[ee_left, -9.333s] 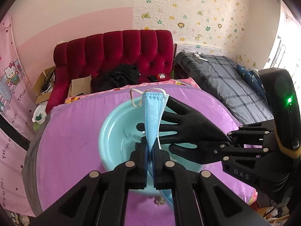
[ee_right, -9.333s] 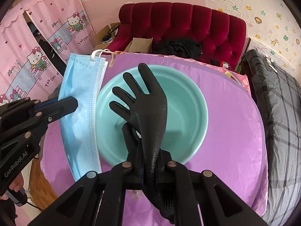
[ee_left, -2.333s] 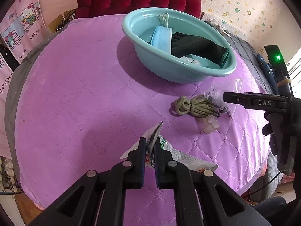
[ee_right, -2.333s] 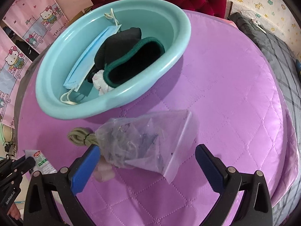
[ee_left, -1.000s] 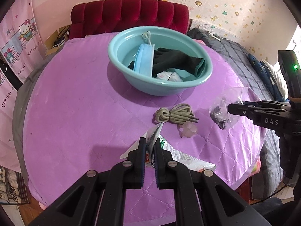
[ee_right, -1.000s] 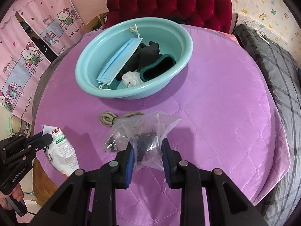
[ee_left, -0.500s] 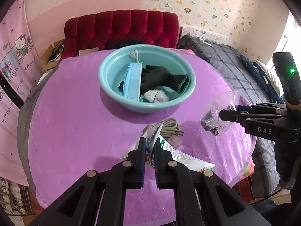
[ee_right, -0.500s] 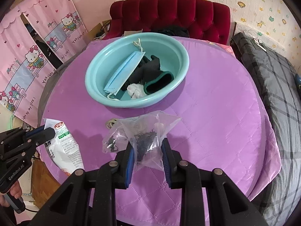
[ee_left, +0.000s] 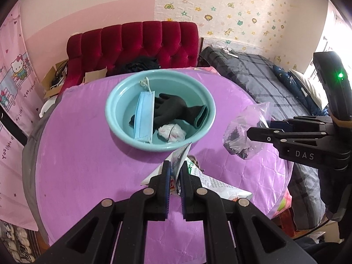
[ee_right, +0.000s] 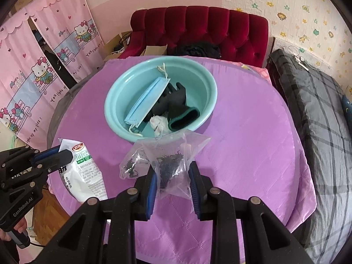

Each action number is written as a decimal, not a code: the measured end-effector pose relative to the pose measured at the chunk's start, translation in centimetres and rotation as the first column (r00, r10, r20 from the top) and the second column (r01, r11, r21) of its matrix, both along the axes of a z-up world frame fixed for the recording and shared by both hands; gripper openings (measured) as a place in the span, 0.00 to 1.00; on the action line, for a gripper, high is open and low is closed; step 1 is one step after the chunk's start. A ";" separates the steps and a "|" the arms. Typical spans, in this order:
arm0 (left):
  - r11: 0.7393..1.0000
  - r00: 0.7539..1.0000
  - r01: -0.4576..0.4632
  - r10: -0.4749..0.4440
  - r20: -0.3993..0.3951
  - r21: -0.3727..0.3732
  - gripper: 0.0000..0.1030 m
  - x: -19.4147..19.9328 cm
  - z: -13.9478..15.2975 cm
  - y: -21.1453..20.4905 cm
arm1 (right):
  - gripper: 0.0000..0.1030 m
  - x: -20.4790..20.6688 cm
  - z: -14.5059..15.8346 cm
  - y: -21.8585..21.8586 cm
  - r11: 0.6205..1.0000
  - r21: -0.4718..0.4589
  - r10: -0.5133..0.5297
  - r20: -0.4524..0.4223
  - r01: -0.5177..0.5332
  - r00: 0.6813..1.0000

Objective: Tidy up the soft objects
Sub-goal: 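Carry the snack packet and plastic bag over the teal basin with both tools, then open both tools to drop the packet and bag into the basin, then withdraw both tools from the basin back over the table, then lower the right tool onto the pale clip beside the cord and close on it, then close the left tool on the grey-green cord while the right tool holds the clip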

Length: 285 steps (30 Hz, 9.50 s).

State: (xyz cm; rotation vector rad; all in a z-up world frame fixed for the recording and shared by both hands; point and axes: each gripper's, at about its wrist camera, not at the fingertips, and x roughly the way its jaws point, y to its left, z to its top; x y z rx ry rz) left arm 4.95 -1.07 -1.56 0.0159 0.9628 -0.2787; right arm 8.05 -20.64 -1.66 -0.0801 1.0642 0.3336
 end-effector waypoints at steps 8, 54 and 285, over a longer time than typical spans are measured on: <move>1.000 0.999 0.025 -0.025 0.024 0.003 0.07 1.4 1.4 -0.5 | 0.28 1.2 1.5 0.3 1.000 -0.007 0.003 0.024 -0.003 1.000; 1.000 0.999 0.012 -0.012 0.033 0.002 0.08 18.5 0.0 2.7 | 0.31 18.8 -0.7 6.1 1.000 0.005 -0.004 -0.008 0.004 1.000; 0.990 0.995 0.092 -0.089 -0.032 0.104 0.15 5.1 -16.3 -5.2 | 0.06 -2.7 -14.4 -0.9 0.974 -0.045 -0.227 -0.147 0.223 0.963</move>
